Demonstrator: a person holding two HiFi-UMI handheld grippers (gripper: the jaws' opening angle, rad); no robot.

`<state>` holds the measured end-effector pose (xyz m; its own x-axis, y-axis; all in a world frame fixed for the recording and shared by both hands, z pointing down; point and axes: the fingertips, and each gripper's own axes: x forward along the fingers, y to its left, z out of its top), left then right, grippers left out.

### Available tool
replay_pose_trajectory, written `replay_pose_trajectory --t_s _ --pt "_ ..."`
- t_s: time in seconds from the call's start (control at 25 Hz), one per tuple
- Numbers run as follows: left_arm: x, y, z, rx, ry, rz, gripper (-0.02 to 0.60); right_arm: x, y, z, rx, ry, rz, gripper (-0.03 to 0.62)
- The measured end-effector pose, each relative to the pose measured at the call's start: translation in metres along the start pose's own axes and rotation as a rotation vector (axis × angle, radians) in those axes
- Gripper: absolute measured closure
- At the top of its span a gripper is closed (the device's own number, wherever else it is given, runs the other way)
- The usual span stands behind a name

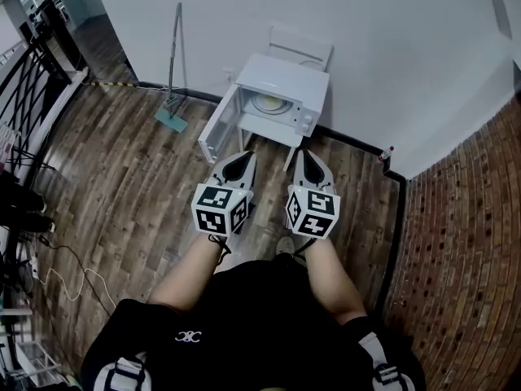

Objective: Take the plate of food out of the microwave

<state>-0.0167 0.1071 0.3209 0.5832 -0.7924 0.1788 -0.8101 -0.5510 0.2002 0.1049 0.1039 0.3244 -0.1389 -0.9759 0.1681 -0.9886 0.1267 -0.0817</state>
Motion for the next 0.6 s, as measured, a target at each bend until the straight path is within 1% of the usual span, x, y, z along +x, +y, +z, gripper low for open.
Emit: replay_pose_trajectory --t_s 0.2,0.4,0.6 --pt "0.062 -0.01 0.014 0.006 0.002 0.035 0.581 0.044 -0.04 0.018 -0.021 -0.011 0.054 0.581" --pt "0.119 -0.022 0.016 0.004 0.036 0.049 0.581 0.081 -0.08 0.019 0.0 0.015 0.098 0.582" --pt "0.165 -0.026 0.021 -0.001 0.038 0.085 0.581 0.107 -0.111 0.022 -0.002 0.022 0.141 0.58"
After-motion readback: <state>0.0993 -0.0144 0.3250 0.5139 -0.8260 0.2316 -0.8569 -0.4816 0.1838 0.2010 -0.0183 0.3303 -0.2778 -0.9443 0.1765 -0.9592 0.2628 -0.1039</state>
